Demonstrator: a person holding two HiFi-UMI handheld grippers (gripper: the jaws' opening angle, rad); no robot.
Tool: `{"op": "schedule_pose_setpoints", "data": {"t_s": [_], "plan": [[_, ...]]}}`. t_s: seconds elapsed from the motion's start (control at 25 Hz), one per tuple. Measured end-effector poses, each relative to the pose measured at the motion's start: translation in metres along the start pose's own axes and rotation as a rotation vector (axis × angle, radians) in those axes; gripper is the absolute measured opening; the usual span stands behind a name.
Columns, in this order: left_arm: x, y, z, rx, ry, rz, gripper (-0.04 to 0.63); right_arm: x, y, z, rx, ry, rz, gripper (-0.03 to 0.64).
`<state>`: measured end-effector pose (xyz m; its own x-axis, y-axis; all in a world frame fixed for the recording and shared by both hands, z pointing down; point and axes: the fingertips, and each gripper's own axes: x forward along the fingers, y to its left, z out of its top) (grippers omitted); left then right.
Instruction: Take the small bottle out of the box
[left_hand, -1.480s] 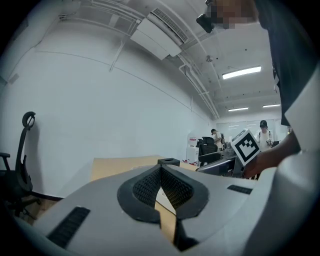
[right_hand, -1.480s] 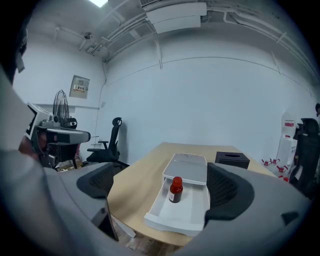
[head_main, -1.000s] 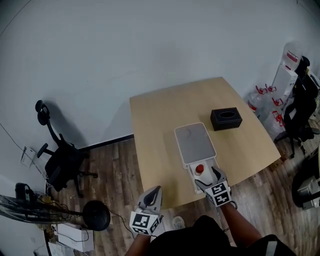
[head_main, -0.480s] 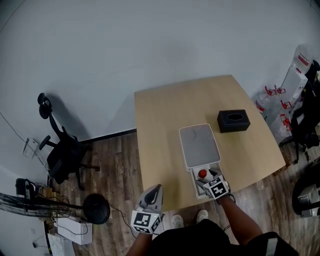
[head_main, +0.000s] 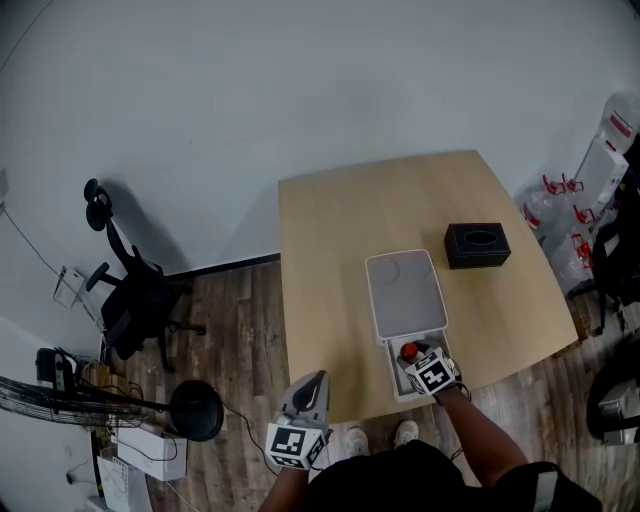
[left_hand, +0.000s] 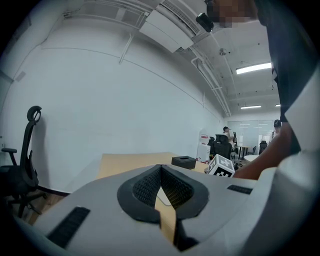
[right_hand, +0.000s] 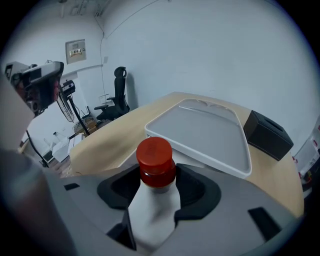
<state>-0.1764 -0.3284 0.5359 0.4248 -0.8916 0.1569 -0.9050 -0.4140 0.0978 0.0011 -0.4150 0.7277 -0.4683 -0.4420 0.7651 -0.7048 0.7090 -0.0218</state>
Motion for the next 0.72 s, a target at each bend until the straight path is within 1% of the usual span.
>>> {"op": "schedule_pose_setpoints", "data": {"t_s": [0.24,0.52,0.72], "plan": [[-0.007,0.007,-0.003,-0.004,0.007,0.033,0.011,0.001,-0.001,0.001,-0.026,0.001,-0.008,0.229],[-0.009,0.002,-0.004,-0.003,0.007,0.024,0.011,-0.02,0.003,0.013,-0.026,-0.07,-0.042,0.228],[-0.009,-0.005,0.001,0.007,-0.012,0.015,0.011,-0.05,0.011,0.033,-0.053,-0.152,-0.056,0.227]]}}
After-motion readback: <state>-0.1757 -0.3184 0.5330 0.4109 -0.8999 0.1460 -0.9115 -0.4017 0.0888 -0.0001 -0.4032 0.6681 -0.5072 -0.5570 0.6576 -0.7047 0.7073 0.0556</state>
